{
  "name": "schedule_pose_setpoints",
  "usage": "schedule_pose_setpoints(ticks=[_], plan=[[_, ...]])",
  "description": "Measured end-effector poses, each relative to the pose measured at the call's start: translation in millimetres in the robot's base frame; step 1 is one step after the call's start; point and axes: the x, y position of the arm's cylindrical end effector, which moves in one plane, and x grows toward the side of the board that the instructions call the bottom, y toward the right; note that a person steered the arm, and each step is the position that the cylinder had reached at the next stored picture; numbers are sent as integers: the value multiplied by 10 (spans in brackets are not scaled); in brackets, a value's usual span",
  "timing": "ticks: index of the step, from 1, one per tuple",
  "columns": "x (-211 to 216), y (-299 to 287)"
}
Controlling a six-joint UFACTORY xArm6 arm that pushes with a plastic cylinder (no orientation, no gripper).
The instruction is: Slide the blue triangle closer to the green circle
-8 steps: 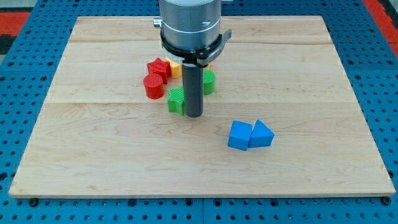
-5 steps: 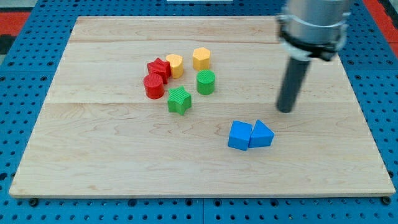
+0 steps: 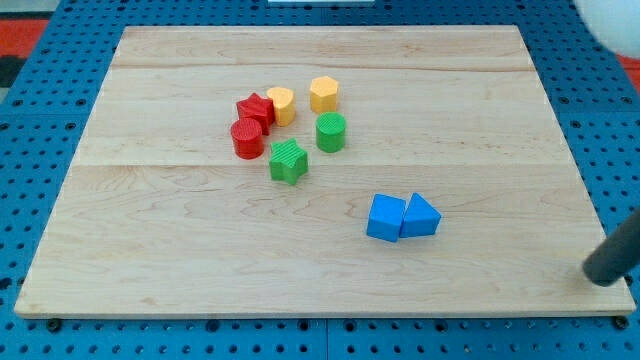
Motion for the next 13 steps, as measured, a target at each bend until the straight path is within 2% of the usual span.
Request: schedule_pose_setpoints(ticks=[1,3,4,5,6,7,8,10,12,13], plan=[[-176,-662],[-964,-1599],[-1182,-1943],[-1312,-1443],[-1174,-891],[-753,-755],[-583,-1048],[-593,-1976],[-1228,-2371],[-1220,-2370]])
